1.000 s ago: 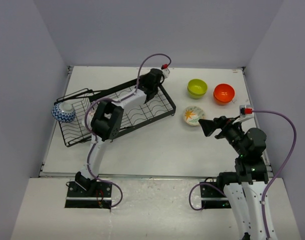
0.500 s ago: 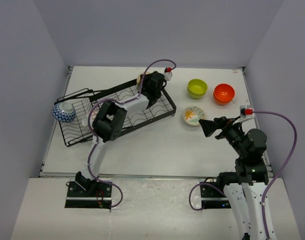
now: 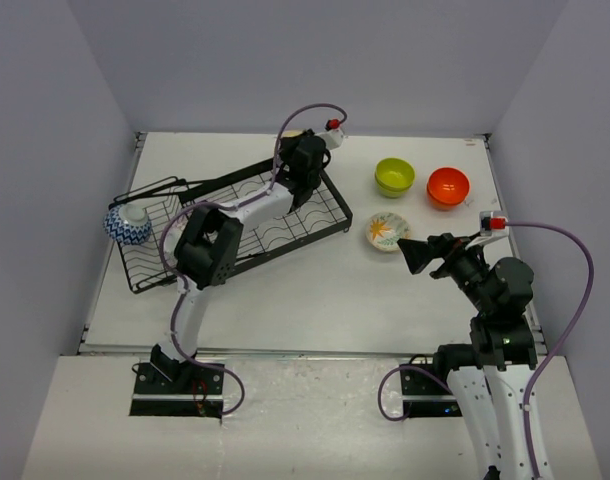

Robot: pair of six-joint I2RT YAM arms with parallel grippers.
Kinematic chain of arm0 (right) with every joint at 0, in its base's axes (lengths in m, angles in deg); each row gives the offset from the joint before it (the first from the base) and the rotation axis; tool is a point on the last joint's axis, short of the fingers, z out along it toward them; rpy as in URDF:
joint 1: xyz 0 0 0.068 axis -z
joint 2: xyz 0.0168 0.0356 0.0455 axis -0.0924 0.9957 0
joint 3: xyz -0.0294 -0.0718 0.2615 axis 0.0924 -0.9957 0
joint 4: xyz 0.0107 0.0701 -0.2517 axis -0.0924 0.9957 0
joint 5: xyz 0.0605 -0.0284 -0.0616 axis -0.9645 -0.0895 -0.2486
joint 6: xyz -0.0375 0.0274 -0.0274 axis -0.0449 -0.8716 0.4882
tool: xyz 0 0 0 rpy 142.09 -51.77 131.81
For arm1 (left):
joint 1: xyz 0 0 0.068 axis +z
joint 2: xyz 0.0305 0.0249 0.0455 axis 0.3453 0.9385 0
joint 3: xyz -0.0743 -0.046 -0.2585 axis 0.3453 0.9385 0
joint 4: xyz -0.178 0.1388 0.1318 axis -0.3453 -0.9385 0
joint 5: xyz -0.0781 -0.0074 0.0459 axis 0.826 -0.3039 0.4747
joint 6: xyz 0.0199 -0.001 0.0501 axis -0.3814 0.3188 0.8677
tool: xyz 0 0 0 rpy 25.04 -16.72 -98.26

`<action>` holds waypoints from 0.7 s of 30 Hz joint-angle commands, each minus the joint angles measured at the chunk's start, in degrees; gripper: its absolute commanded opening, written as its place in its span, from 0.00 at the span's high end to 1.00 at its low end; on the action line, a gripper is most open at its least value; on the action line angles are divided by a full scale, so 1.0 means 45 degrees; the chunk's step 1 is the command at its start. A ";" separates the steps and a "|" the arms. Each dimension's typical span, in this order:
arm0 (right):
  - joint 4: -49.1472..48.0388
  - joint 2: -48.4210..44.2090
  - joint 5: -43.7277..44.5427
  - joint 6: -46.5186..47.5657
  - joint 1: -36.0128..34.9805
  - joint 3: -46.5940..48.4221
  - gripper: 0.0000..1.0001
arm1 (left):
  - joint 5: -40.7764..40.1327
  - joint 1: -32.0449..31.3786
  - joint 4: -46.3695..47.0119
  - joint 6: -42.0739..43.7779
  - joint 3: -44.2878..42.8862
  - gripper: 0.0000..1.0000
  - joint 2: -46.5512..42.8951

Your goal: Unload the bowls from the dish rack

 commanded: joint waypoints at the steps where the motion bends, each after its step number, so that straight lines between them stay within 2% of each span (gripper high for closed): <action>1: -0.0485 0.0039 -0.0265 0.0155 0.0039 -0.0082 0.01 | 0.0209 -0.0117 0.0291 -0.1330 -0.0628 1.00 -0.1364; 6: -0.0544 0.0078 -0.0324 0.0155 0.0039 -0.0101 0.01 | 0.0483 -0.0117 -0.0782 -0.2736 -0.0707 1.00 -0.1754; 8: -0.0660 0.0156 -0.0421 0.0116 0.0039 -0.0101 0.01 | 0.0579 -0.0117 -0.1850 -0.4159 -0.0882 1.00 -0.2181; 10: -0.0777 0.0331 -0.0615 0.0038 0.0039 -0.0121 0.01 | 0.1317 -0.0098 -0.2908 -0.6500 -0.0922 1.00 -0.2728; 11: -0.0914 0.0390 -0.0829 -0.0078 0.0039 -0.0121 0.01 | 0.1670 -0.0079 -0.4247 -0.7649 -0.0671 1.00 -0.3485; 12: -0.0973 0.0603 -0.0928 -0.0157 0.0020 -0.0082 0.01 | 0.3008 -0.0001 -0.4706 -0.9923 -0.0340 1.00 -0.3937; 13: -0.1225 0.0741 -0.1084 -0.0312 0.0039 -0.0063 0.01 | 0.3795 0.0019 -0.4768 -1.0990 0.0244 1.00 -0.5025; 14: -0.1363 0.0936 -0.1337 -0.0333 0.0020 -0.0024 0.03 | 0.4460 0.0019 -0.4498 -1.1852 0.1835 1.00 -0.5616; 15: -0.1306 0.1228 -0.1881 -0.0353 -0.0019 0.0267 0.05 | 0.5105 0.0000 -0.4225 -1.3388 0.2644 1.00 -0.6124; 16: -0.0687 0.1946 -0.1712 -0.0237 -0.0135 0.0540 0.07 | 0.6175 0.0000 -0.3797 -1.4138 0.3367 1.00 -0.7019; 17: -0.0371 0.2301 -0.0724 -0.0042 -0.0755 0.1104 0.07 | 0.6688 -0.0020 -0.3502 -1.5383 0.4593 1.00 -0.7376; 19: 0.0447 0.3314 0.1286 0.0619 -0.1927 0.1692 0.06 | 0.7784 -0.0117 -0.2625 -1.6523 0.5693 1.00 -0.8311; 20: 0.0684 0.3649 0.2322 0.0817 -0.3345 0.2334 0.05 | 0.8019 -0.0272 -0.2330 -1.6992 0.6240 1.00 -0.8646; 21: 0.0841 0.4039 0.3841 0.0954 -0.3958 0.2630 0.05 | 0.8215 -0.0390 -0.2076 -1.7770 0.7154 1.00 -0.8939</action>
